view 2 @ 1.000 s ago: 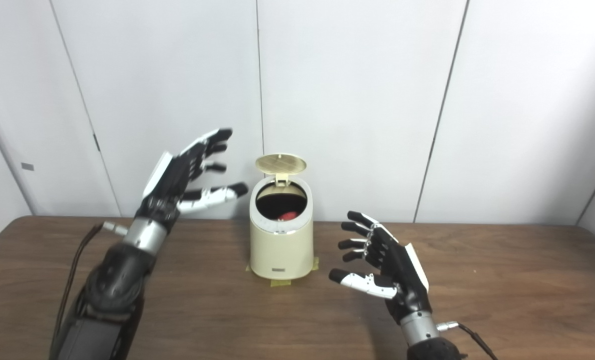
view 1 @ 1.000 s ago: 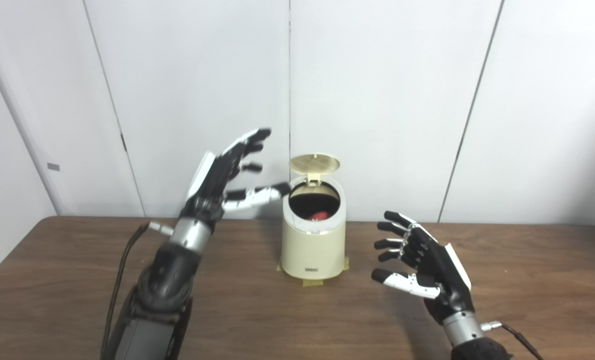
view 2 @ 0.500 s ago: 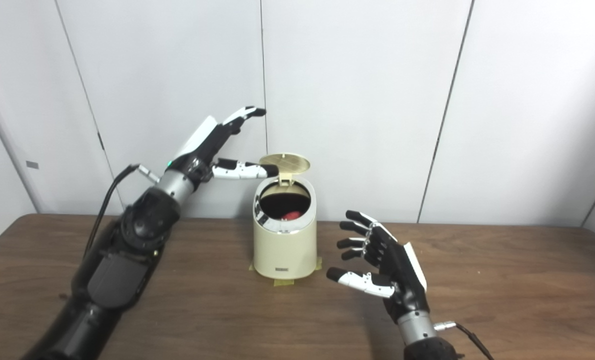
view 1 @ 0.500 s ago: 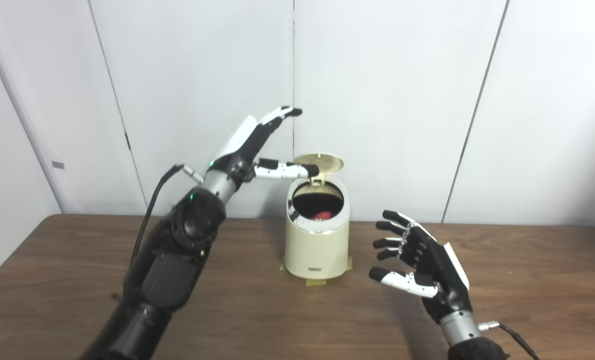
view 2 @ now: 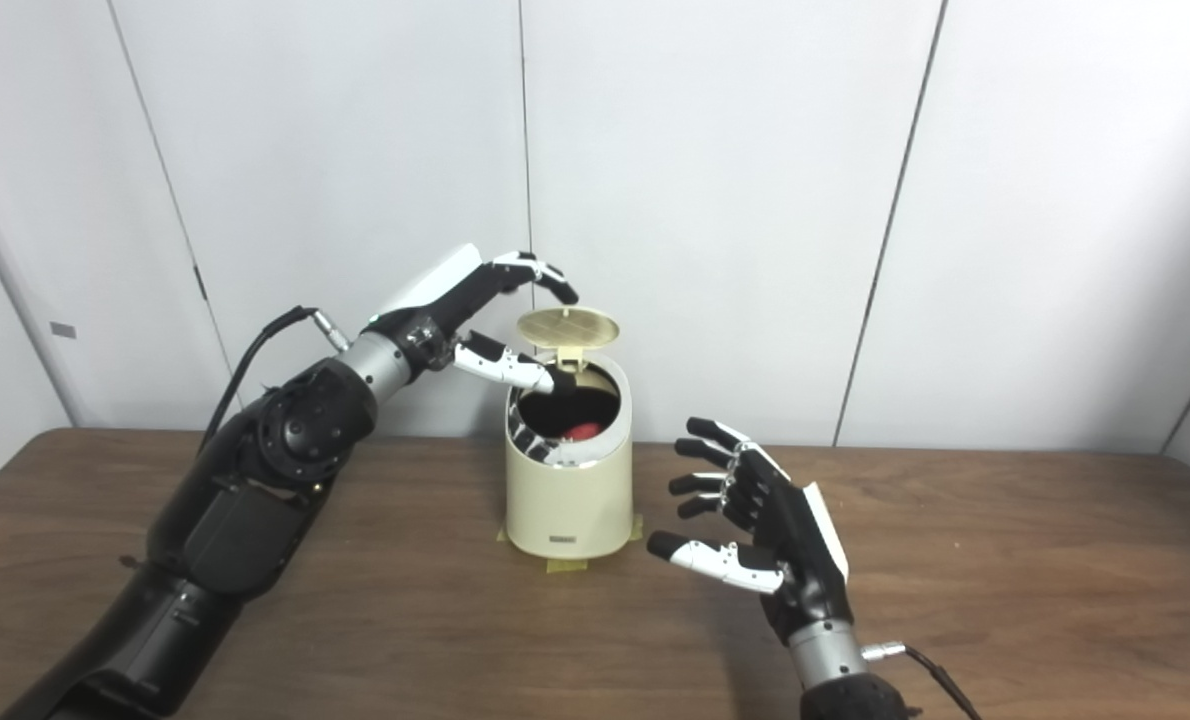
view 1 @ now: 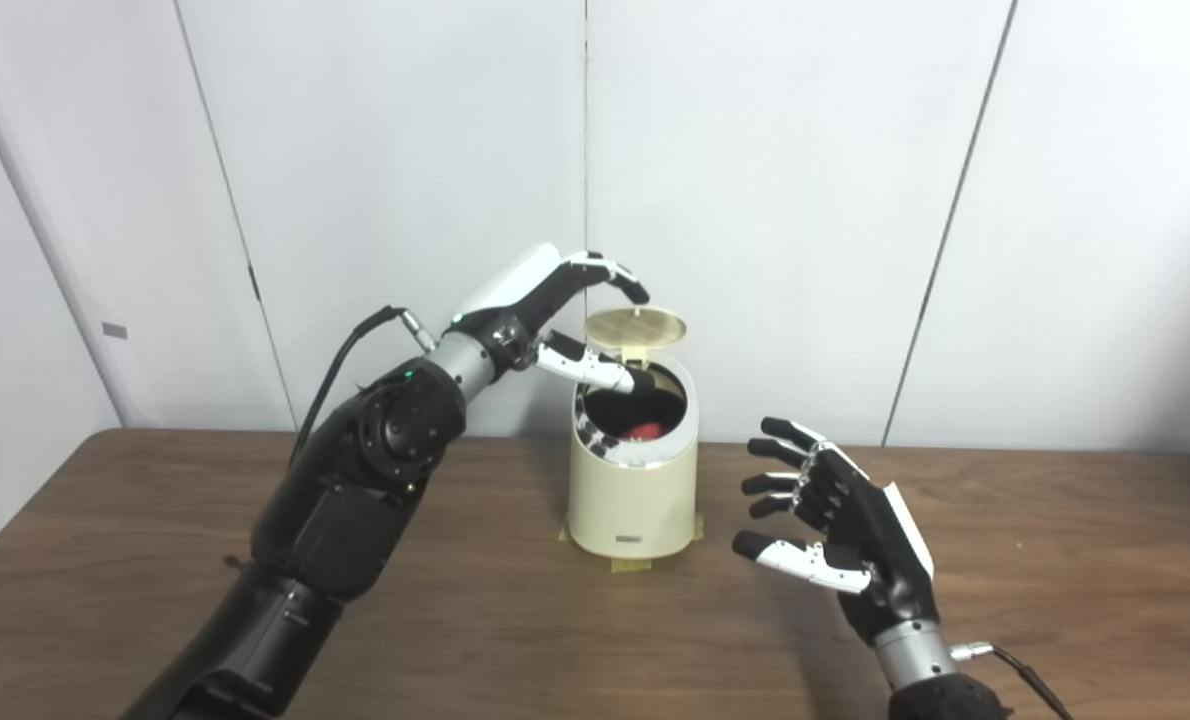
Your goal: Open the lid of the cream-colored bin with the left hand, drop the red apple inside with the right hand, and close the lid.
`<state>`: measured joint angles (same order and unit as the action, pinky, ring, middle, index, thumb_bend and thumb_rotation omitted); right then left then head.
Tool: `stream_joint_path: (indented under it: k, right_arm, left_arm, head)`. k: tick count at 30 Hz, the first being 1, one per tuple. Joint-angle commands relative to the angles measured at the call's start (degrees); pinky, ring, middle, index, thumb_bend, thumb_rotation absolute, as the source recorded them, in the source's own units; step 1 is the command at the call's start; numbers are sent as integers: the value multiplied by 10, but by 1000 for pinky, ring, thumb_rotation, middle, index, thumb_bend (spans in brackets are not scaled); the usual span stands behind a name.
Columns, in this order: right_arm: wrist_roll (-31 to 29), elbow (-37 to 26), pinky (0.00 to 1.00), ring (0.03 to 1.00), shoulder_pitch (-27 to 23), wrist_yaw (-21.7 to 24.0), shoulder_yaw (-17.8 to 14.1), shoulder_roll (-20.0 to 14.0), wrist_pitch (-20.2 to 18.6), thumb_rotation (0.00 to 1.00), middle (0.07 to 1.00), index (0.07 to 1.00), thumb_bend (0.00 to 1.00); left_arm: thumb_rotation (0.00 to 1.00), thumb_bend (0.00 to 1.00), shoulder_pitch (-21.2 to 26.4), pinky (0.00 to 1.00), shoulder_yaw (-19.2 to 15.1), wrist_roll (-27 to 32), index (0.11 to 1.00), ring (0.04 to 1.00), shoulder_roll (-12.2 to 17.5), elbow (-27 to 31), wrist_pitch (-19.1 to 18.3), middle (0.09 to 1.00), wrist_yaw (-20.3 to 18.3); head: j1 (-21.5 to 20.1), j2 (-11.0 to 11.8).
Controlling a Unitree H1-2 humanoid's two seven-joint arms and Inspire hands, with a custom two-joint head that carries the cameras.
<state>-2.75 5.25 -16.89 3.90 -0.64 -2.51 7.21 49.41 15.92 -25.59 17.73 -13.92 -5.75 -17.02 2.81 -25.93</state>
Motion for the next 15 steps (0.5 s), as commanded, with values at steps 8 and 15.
stream_joint_path:
  k: [8, 15]
  right_arm:
    - [-2, -26, 508, 611, -23, -4, 1, 6, 7, 210, 751, 768, 876]
    - [4, -26, 518, 620, -24, -5, 3, 6, 8, 207, 757, 769, 860]
  left_arm:
    - [364, 937, 22, 860, -2, -16, 717, 972, 12, 41, 0, 915, -16]
    - [327, 914, 14, 991, -1, -17, 705, 957, 18, 55, 14, 785, -29]
  head:
    - [-2, -2]
    - [-2, -3]
